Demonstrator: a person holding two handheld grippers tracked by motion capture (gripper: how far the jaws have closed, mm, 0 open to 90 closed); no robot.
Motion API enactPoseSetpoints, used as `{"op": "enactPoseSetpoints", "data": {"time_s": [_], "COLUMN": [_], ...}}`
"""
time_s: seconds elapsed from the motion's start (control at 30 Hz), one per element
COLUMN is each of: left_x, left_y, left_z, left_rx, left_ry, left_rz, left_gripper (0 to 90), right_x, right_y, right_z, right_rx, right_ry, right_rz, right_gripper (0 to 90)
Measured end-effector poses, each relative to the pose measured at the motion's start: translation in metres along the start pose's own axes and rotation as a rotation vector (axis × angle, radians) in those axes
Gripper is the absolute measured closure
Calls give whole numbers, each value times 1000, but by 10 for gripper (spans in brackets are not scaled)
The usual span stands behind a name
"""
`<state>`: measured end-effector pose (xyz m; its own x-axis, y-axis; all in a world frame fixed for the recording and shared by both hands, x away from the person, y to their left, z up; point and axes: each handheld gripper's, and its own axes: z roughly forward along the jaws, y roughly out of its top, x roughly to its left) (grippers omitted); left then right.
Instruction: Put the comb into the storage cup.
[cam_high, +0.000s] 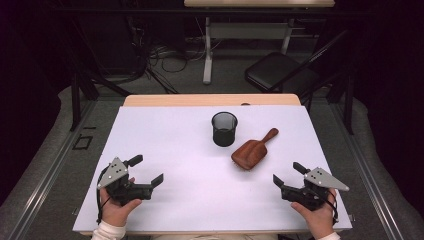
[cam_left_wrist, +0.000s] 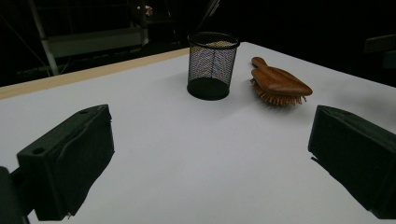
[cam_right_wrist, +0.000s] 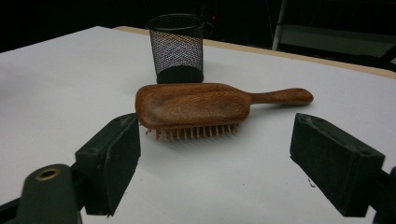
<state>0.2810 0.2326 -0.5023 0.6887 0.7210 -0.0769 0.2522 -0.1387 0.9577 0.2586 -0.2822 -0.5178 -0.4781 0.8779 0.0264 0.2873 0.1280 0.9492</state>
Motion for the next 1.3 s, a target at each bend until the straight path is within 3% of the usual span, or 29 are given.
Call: {"op": "enactPoseSetpoints", "data": {"time_s": [0.17, 0.33, 0.57, 0.7, 0.8, 0.97, 1.1, 1.2, 1.3], "left_x": [2, 2, 1, 0, 0, 1, 0, 0, 1], "left_y": [-2, -4, -6, -4, -4, -6, -6, -6, -6], "left_z": [0, 0, 0, -1, -1, 3, 4, 4, 6], "left_rx": [10, 25, 34, 39, 39, 48, 45, 47, 43], "left_ry": [-5, -5, -19, -16, -20, -21, -6, -3, -1], "left_rz": [-3, -16, -21, -20, -29, -30, -14, -20, -32], "left_gripper": [3, 3, 4, 5, 6, 7, 14, 14, 14], "right_x": [-3, -7, -9, -10, -11, -19, -23, -26, -29], "right_y": [-2, -1, -1, 1, 4, 7, 9, 12, 16], "right_z": [2, 4, 8, 9, 11, 21, 28, 31, 38], "right_rx": [23, 7, 45, 55, 68, 113, 148, 173, 212], "right_ry": [6, 1, 0, -8, -38, -22, -27, -15, -34], "right_rz": [-8, 2, 1, -2, -4, 65, 84, 93, 90], "right_gripper": [172, 203, 236, 285, 372, 423, 444, 470, 479]}}
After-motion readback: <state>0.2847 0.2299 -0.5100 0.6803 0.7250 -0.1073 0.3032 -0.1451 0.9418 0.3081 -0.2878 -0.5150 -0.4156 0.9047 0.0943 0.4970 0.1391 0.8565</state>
